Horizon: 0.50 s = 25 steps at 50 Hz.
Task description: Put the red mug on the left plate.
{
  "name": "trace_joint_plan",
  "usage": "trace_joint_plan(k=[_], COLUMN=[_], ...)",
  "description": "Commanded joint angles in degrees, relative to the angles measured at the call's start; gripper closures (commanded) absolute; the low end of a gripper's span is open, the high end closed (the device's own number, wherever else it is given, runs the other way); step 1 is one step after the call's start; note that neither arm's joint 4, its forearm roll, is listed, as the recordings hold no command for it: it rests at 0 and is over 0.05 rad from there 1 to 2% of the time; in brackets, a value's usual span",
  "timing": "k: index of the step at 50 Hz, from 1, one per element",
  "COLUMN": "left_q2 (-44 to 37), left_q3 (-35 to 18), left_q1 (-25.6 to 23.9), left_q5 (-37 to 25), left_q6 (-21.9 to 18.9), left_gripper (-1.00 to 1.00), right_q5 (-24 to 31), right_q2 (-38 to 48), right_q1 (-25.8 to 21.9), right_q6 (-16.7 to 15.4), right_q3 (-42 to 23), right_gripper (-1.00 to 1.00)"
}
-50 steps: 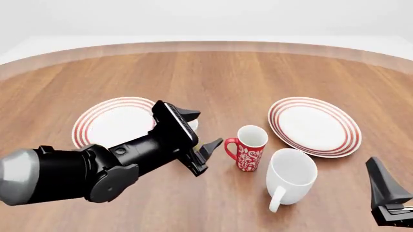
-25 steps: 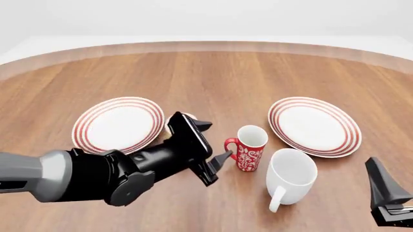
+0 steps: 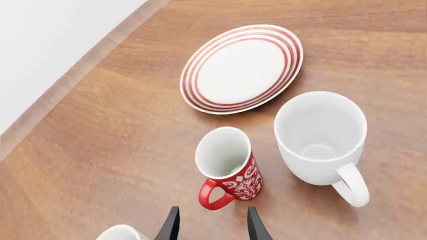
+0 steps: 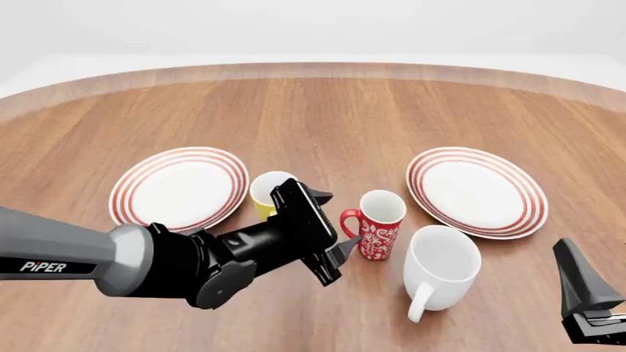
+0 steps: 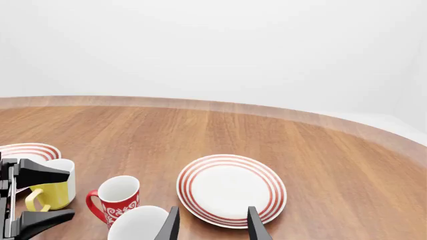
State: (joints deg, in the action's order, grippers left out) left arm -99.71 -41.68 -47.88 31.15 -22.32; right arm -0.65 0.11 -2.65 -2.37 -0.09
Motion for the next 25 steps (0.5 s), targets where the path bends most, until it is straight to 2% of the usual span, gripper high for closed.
trace_joint_plan(k=[1,12,25], left_q2=[-3.0,-7.1,-8.0], left_q3=[-1.4,-3.8,-5.1], left_q1=[-0.1,1.6,2.1], left_q5=[1.0,1.1,0.9], left_q6=[-1.1,-1.8,-3.0], left_gripper=[-1.0,-1.0,-1.0], right_q5=[0.0,0.0,0.0], right_q2=[0.0,-0.1,-0.1], right_q1=[0.0,0.1,0.2], right_q6=[0.1,0.2,0.3], right_q3=[0.0,0.0,0.0], right_gripper=[-1.0,-1.0,-1.0])
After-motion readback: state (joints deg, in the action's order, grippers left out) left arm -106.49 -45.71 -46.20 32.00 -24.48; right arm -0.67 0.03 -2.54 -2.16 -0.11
